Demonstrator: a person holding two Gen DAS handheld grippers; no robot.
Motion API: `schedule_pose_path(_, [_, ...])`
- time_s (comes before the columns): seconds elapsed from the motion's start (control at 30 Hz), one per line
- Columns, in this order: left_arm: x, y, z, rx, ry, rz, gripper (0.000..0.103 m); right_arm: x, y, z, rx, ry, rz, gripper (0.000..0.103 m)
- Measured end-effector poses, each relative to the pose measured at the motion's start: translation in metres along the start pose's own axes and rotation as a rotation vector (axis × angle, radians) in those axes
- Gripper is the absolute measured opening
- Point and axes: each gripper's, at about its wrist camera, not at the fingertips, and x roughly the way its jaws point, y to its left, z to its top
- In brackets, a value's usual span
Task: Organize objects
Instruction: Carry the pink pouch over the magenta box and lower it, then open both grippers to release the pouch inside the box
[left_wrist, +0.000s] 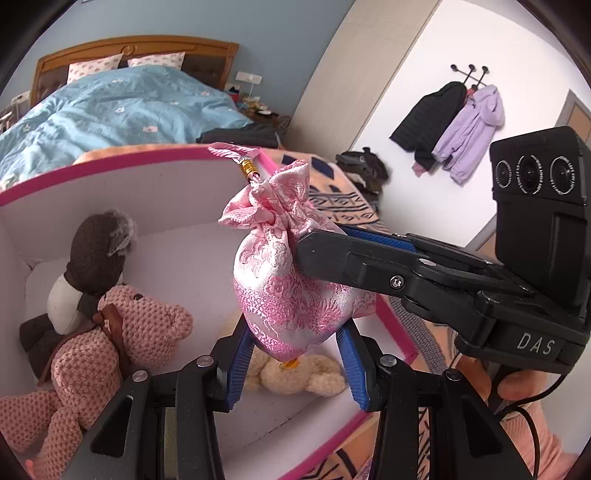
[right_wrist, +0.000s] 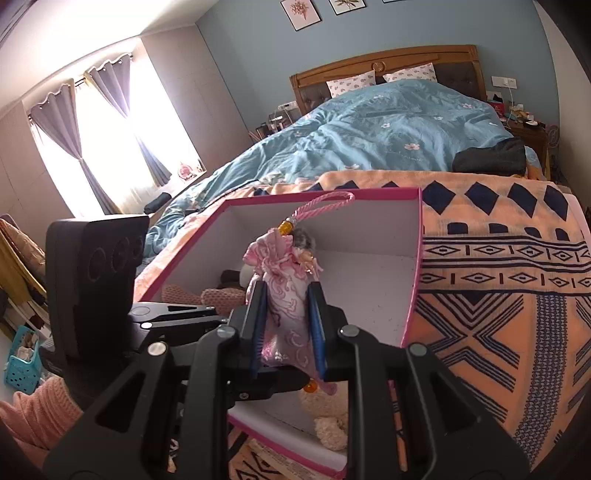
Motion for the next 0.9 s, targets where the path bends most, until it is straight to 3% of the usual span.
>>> schedule_pose_path(0.27, [0.006,0.004,-0.003,-0.019,0.035,0.063,0.046,0.01,-0.009,-0.005,-0.007,0.026,-0.117,0.025])
schedule_pose_path(0.57, [0.002,0.002,-0.009,0.003,0.021,0.074,0.047,0.007,-0.007,-0.01,-0.018,0.023,-0.139,0.025])
schedule_pose_path(0.7, [-0.011,-0.003,-0.015,0.021,-0.023,0.074,0.048,-0.001,-0.005,-0.014,-0.01,0.013,-0.126,0.026])
schedule_pose_path(0.83, [-0.033,-0.011,-0.022,0.05,-0.088,0.064,0.058,-0.017,-0.004,-0.022,0.016,-0.009,-0.085,0.028])
schedule_pose_path(0.9, [-0.046,-0.015,-0.03,0.065,-0.123,0.055,0.062,-0.027,-0.001,-0.027,0.017,-0.026,-0.065,0.037])
